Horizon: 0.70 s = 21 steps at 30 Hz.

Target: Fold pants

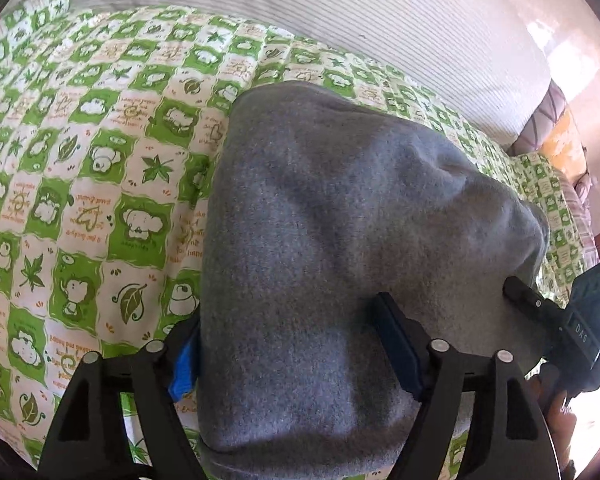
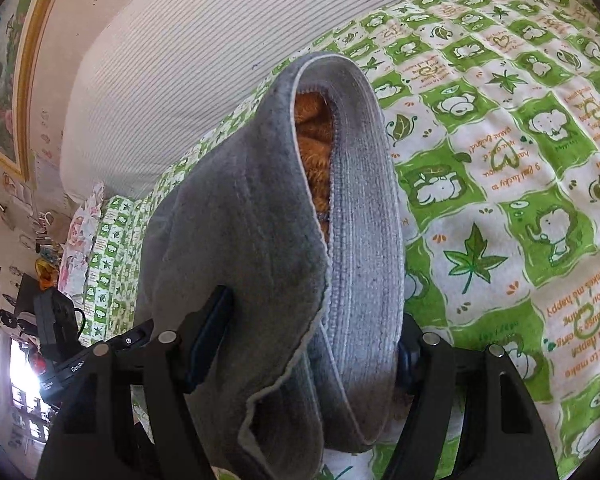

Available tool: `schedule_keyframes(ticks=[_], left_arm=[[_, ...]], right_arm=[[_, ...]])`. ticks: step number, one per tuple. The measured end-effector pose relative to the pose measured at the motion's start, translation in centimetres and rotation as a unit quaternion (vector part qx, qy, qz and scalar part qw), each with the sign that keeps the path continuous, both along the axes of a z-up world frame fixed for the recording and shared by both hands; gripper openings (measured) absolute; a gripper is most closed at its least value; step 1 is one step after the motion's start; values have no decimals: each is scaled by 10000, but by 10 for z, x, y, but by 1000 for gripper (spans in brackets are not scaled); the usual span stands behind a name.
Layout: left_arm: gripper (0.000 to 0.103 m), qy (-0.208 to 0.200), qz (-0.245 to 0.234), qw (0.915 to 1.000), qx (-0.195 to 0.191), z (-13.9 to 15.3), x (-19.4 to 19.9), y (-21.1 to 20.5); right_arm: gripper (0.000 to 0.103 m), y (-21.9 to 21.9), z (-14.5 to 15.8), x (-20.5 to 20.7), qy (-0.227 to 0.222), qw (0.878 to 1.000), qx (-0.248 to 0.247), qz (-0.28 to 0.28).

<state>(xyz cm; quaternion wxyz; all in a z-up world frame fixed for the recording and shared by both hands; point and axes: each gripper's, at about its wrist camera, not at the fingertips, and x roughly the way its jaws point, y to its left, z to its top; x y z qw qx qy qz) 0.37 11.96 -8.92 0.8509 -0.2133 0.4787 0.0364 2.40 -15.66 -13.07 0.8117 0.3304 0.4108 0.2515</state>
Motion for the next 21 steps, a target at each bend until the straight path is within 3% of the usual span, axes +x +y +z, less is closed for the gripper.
schedule_keyframes(ticks=[2, 3, 4, 7, 12, 18, 21], left_arm=[[62, -74, -55, 9999, 96, 3, -1, -2], [49, -130, -96, 9998, 145, 6, -1, -4], [42, -154, -118, 9996, 191, 7, 0, -6], [32, -224, -98, 9994, 231, 10, -2, -3], [26, -376, -40, 9992, 93, 14, -12, 3], [22, -527, 15, 9986, 99, 27, -25, 7], [22, -578, 77, 9981, 184, 33, -34, 11]], right_arm=[[71, 1, -1, 0, -23, 10000, 39, -14], [70, 1, -1, 0, -34, 10000, 24, -20], [69, 1, -1, 0, -48, 10000, 8, -19], [60, 4, 1, 0, -115, 9998, -130, -22], [46, 13, 13, -6, -437, 9980, -460, -11], [38, 32, 37, -26, -1051, 9885, -1070, -192], [37, 39, 49, -38, -1336, 9857, -1006, -223]])
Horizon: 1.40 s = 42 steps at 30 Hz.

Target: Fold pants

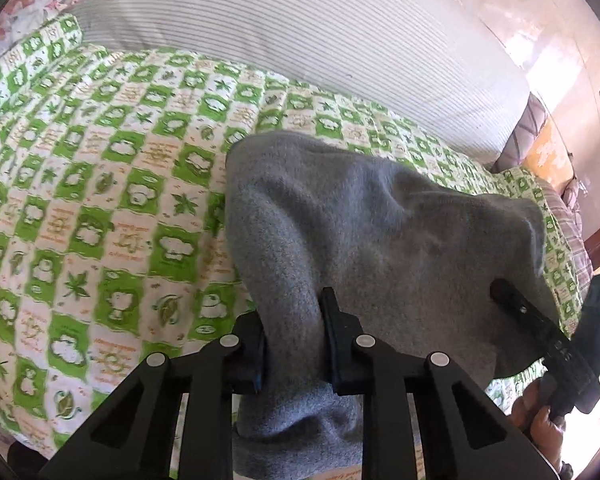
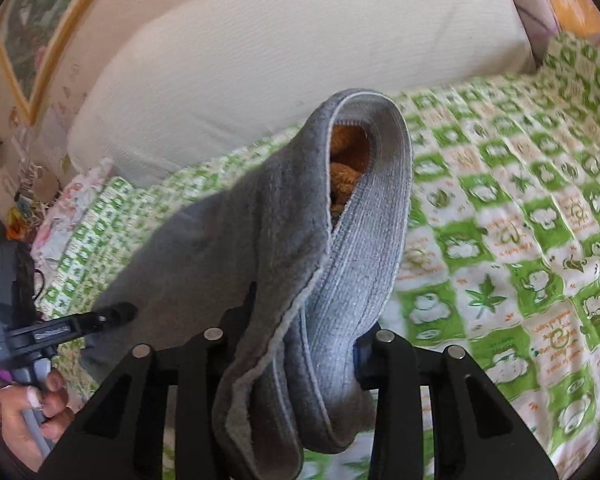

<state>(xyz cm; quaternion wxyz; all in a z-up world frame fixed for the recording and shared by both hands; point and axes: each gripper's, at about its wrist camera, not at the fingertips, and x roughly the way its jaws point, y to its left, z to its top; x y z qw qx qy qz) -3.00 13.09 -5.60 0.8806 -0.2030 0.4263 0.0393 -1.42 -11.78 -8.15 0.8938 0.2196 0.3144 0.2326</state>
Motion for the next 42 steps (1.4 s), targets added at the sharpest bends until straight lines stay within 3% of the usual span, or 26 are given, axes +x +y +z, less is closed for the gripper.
schedule_keyframes(ticks=[6, 24, 32, 42], left_arm=[[21, -121, 179, 9997, 81, 13, -19, 18], [21, -546, 949, 9939, 155, 49, -69, 91], [21, -635, 1125, 9911, 328, 55, -55, 122], [21, -621, 1369, 9868, 600, 56, -8, 164]], right_arm=[[37, 24, 13, -19, -235, 9996, 5, 177], [36, 119, 59, -19, -737, 9918, -31, 1044], [36, 147, 69, 14, -664, 9905, 190, 1189], [36, 186, 82, 74, -708, 9890, 312, 1259]])
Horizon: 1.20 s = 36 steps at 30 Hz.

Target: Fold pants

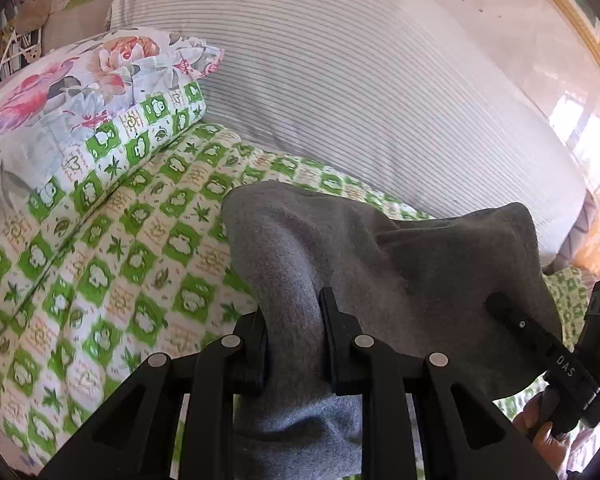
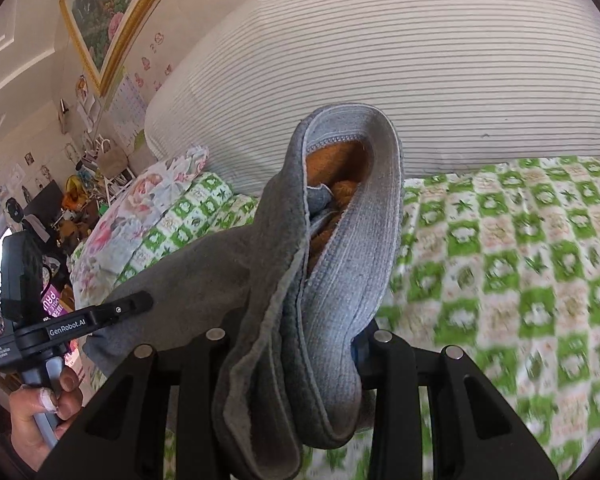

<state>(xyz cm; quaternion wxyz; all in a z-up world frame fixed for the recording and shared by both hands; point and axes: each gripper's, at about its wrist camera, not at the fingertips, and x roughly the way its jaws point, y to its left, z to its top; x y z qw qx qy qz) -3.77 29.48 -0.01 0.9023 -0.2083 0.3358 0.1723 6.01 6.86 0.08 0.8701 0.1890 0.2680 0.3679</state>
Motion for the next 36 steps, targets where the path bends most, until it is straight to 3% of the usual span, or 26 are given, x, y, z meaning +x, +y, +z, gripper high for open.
schedule_keyframes(ticks=[6, 13, 16, 18, 23, 28, 33, 36], left_arm=[[21, 221, 99, 9997, -89, -24, 9, 9], [22, 515, 81, 9978, -420, -64, -3, 13], [25, 597, 85, 9970, -478, -75, -6, 11], [28, 585, 90, 9971, -487, -78, -8, 11], [33, 548, 68, 9969, -555, -79, -13, 11], [35, 497, 53, 9969, -609, -71, -32, 7], [36, 433, 63, 9978, -498, -57, -55, -4], [36, 390, 48, 9977, -544, -54, -67, -9]], right_arm=[[36, 15, -16, 26, 268, 9996, -51, 91], [37, 7, -58, 48, 1047, 9944, -92, 89], [41, 7, -73, 53, 1282, 9913, -257, 145], [52, 9, -79, 55, 1372, 9894, -451, 120], [62, 4, -86, 57, 1482, 9876, -507, 35], [62, -9, -83, 50, 1528, 9872, -452, 6], [62, -32, -64, 34, 1324, 9909, -149, -208], [62, -41, -47, 17, 986, 9947, 24, -290]])
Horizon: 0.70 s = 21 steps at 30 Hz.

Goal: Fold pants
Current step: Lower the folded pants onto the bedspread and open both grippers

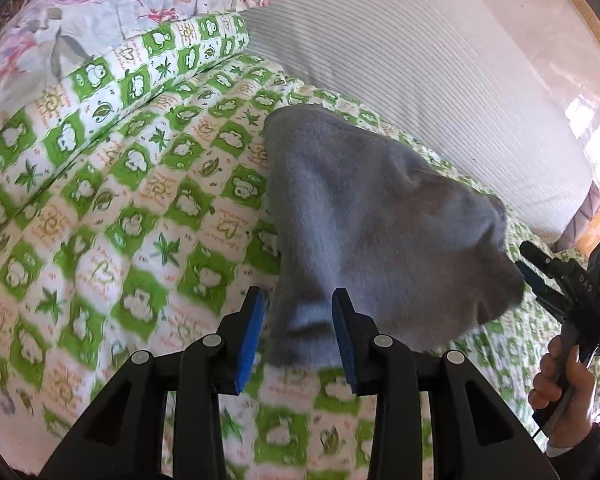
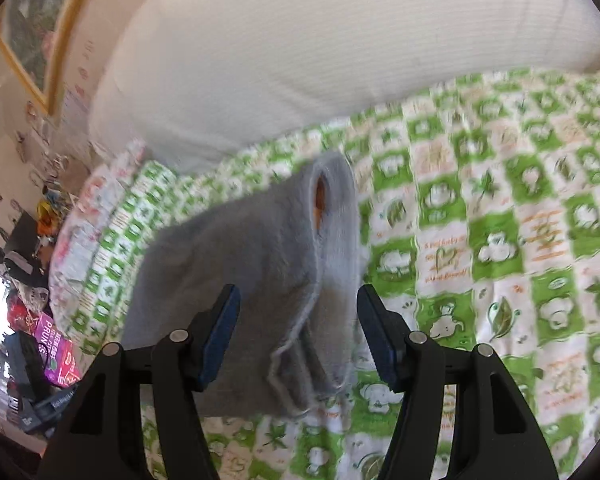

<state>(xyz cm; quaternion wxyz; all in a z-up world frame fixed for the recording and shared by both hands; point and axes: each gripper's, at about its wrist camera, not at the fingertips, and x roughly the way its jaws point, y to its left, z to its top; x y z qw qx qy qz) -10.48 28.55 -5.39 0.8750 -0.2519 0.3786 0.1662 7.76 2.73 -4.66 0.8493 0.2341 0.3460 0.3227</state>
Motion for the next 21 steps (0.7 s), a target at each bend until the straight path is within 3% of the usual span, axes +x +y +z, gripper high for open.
schedule_keyframes(ticks=[3, 7, 11, 14, 17, 19, 20, 21], left_arm=[[36, -54, -51, 10000, -50, 4, -5, -7], [39, 53, -264, 9996, -36, -3, 4, -20], [44, 580, -361, 9976, -72, -34, 18, -21], [44, 648, -321, 9972, -212, -43, 15, -19], [44, 529, -291, 9981, -139, -30, 9, -19], [52, 493, -262, 9984, 5, -23, 7, -18], [54, 503, -225, 9984, 125, -19, 7, -17], [57, 509, -169, 9982, 269, -14, 7, -16]], right_arm=[[53, 11, 13, -18, -362, 9988, -95, 311], [49, 32, 12, -32, -502, 9950, -518, 691], [47, 40, -9, -23, -157, 9934, -858, 742], [45, 33, -16, -16, 23, 9943, -717, 795], [47, 30, -6, -22, -84, 9935, -698, 895], [47, 29, 7, -29, -343, 9920, -785, 931], [51, 30, 14, -32, -530, 9899, -912, 943], [61, 32, 20, -35, -697, 9872, -1076, 951]])
